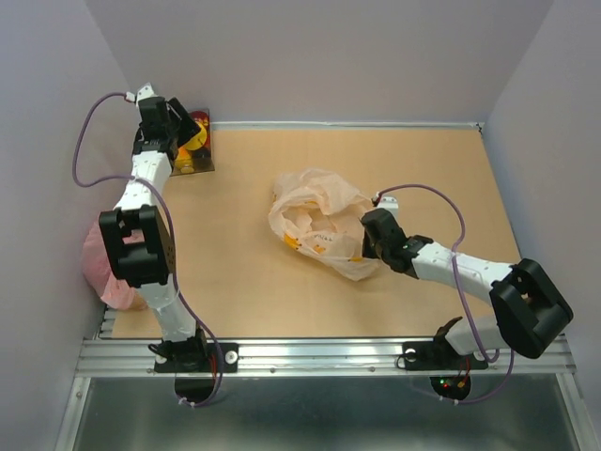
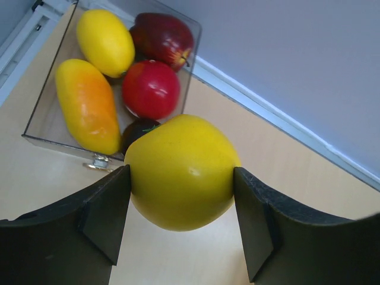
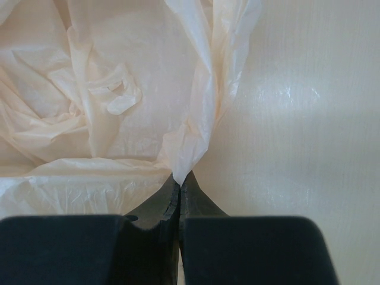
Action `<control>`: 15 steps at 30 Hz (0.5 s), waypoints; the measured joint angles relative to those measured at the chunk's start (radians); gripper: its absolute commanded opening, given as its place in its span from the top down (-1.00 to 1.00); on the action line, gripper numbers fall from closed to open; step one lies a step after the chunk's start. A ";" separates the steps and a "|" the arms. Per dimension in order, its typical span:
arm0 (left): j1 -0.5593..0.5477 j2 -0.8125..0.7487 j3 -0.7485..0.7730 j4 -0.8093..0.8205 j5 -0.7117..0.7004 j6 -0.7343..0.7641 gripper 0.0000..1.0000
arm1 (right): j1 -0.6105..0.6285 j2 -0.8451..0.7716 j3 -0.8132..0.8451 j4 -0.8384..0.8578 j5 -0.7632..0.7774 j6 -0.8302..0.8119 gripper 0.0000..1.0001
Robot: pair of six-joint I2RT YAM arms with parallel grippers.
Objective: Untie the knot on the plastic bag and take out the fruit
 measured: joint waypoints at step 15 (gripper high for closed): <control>0.065 0.323 0.224 -0.014 -0.058 0.015 -0.97 | -0.002 -0.033 0.010 -0.010 0.100 -0.031 0.99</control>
